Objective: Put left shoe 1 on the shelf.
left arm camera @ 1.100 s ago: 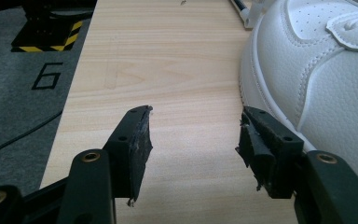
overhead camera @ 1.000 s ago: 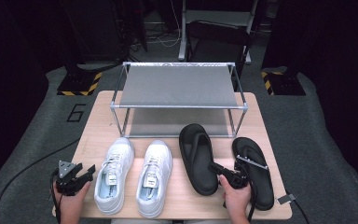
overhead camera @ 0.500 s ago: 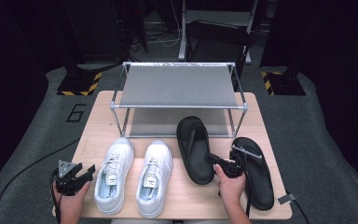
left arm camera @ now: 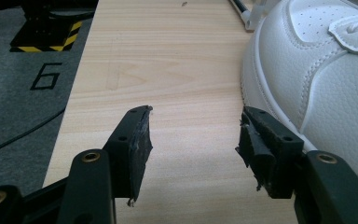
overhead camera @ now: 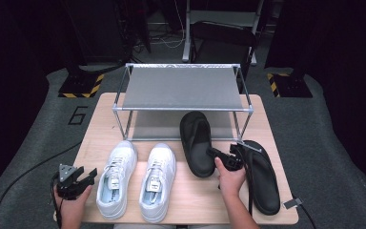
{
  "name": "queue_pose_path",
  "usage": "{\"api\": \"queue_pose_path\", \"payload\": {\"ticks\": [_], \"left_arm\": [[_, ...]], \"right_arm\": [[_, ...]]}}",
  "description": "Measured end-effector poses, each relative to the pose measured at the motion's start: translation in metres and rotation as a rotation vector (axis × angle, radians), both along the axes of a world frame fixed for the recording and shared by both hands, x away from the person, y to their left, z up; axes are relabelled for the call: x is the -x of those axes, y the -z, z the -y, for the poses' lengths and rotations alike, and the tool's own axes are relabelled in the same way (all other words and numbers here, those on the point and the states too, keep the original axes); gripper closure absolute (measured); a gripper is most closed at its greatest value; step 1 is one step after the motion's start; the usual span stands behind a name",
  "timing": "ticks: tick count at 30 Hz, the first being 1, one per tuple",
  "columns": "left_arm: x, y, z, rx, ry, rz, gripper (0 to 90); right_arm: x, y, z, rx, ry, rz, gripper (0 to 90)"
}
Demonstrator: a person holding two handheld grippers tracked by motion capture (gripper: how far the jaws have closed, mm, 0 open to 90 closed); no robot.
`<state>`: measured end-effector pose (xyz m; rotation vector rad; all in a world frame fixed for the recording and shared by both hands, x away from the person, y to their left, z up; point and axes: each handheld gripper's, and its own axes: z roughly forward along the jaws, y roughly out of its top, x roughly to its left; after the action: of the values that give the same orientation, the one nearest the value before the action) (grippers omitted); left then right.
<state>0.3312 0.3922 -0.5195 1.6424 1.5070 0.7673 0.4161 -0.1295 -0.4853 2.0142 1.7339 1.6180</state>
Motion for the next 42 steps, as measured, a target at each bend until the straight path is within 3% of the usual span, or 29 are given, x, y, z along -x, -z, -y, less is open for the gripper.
{"api": "queue_pose_path", "payload": {"ticks": [9, 16, 21, 22, 23, 25, 26, 27, 28, 29, 30, 31, 32, 33, 34, 37, 38, 39, 42], "left_arm": [[0.0, 0.001, -0.001, 0.0, -0.002, 0.012, 43.0], [0.0, 0.001, -0.002, 0.001, -0.001, 0.005, 43.1], [0.001, 0.002, -0.002, 0.01, -0.013, 0.01, 43.0], [0.001, 0.002, -0.002, 0.012, -0.014, 0.01, 43.0], [0.001, 0.001, -0.002, 0.009, -0.009, 0.006, 43.1], [0.002, 0.001, -0.003, 0.003, -0.001, -0.001, 43.1], [0.001, 0.001, -0.002, 0.005, -0.006, 0.009, 43.1], [0.002, 0.001, -0.003, 0.002, -0.003, 0.001, 43.1], [0.001, 0.002, -0.003, 0.005, -0.009, 0.018, 43.1], [0.002, 0.001, -0.004, -0.001, -0.002, 0.002, 43.1], [0.002, 0.001, -0.004, 0.001, -0.004, 0.004, 43.1], [0.002, 0.002, -0.004, 0.002, -0.006, 0.006, 43.1], [0.001, 0.002, -0.004, 0.008, -0.013, 0.013, 43.1], [0.001, 0.002, -0.004, 0.008, -0.014, 0.015, 43.1], [0.001, 0.002, -0.005, 0.007, -0.014, 0.015, 43.1], [0.003, 0.001, -0.007, 0.0, -0.002, -0.007, 43.1], [0.003, 0.002, -0.007, -0.001, -0.005, 0.003, 43.1], [0.003, 0.001, -0.006, 0.007, -0.007, -0.001, 43.1], [0.003, 0.002, -0.006, 0.013, -0.014, 0.013, 43.1]], "right_arm": [[-0.023, 0.003, -0.009, 0.011, 0.023, 0.016, 67.0], [-0.049, 0.009, -0.017, 0.023, 0.043, 0.002, 67.0], [-0.063, 0.013, -0.023, -0.003, 0.06, -0.007, 67.0], [-0.067, 0.014, -0.022, 0.02, 0.056, -0.002, 67.0], [-0.069, 0.014, -0.024, -0.002, 0.065, -0.013, 66.9], [-0.074, 0.017, -0.025, 0.002, 0.065, -0.028, 66.9], [-0.078, 0.018, -0.027, -0.021, 0.069, -0.03, 66.9], [-0.08, 0.019, -0.03, -0.05, 0.077, -0.061, 66.9], [-0.082, 0.02, -0.029, -0.023, 0.07, -0.038, 66.8], [-0.084, 0.02, -0.031, -0.035, 0.07, -0.054, 66.8], [-0.088, 0.022, -0.033, -0.028, 0.069, -0.038, 66.8], [-0.09, 0.022, -0.035, -0.052, 0.08, -0.058, 66.8], [-0.092, 0.023, -0.035, -0.043, 0.073, -0.041, 66.8], [-0.094, 0.022, -0.038, -0.062, 0.078, -0.054, 66.8], [-0.096, 0.024, -0.038, -0.042, 0.07, -0.041, 66.7], [-0.1, 0.023, -0.043, -0.053, 0.081, -0.039, 66.7], [-0.101, 0.024, -0.044, -0.061, 0.082, -0.044, 66.7], [-0.102, 0.026, -0.043, -0.041, 0.08, -0.029, 66.7], [-0.105, 0.026, -0.045, -0.053, 0.074, -0.055, 66.7]]}}
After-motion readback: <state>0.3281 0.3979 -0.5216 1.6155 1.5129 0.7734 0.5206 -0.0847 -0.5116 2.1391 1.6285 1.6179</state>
